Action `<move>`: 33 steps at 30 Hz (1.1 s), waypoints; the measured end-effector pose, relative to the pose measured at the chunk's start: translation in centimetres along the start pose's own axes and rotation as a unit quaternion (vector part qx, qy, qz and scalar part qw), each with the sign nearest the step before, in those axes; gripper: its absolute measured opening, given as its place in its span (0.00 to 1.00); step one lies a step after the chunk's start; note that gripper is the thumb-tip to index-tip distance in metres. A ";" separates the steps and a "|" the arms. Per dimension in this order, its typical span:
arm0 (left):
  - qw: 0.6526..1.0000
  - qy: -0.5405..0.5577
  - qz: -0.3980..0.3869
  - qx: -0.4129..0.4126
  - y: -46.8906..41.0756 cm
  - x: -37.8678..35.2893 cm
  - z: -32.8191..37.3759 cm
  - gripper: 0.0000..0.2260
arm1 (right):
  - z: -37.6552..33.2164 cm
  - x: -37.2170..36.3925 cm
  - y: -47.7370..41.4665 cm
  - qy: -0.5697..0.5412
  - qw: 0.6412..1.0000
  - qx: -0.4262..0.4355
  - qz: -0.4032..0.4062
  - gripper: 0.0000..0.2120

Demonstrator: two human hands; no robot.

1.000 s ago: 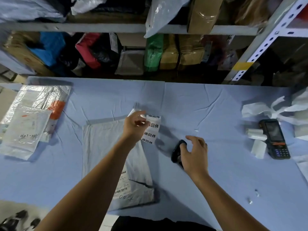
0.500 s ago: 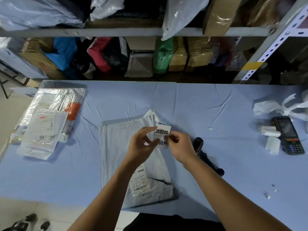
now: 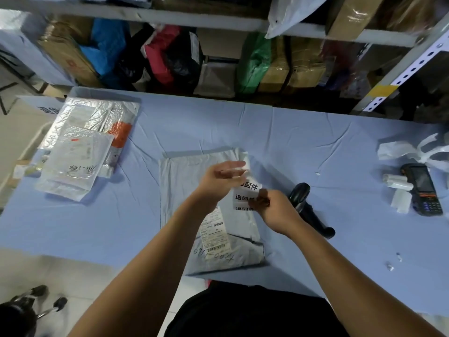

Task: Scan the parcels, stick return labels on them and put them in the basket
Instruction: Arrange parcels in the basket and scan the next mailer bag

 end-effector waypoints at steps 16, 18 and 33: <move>0.998 -0.051 -0.041 -0.015 2.4 1.6 -2.6 0.13 | 2.2 -1.8 1.4 -0.282 0.953 -0.107 0.037 0.10; 0.993 -0.096 -0.048 -0.044 2.6 1.7 -2.6 0.11 | 2.4 -1.7 1.4 -0.313 0.939 -0.126 0.059 0.14; 0.760 -0.471 -0.060 -0.444 3.4 -2.6 3.7 0.07 | 0.1 1.4 1.0 -0.381 0.917 -0.051 0.107 0.33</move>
Point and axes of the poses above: each hand's wrist, its own y-axis away from the middle knuckle, its own x-axis out of the back of the hand, z = x × y, the point moved 8 cm from there along -y, towards the middle knuckle, and after that the axes turned 10 degrees about z, right-handed, at the moved point
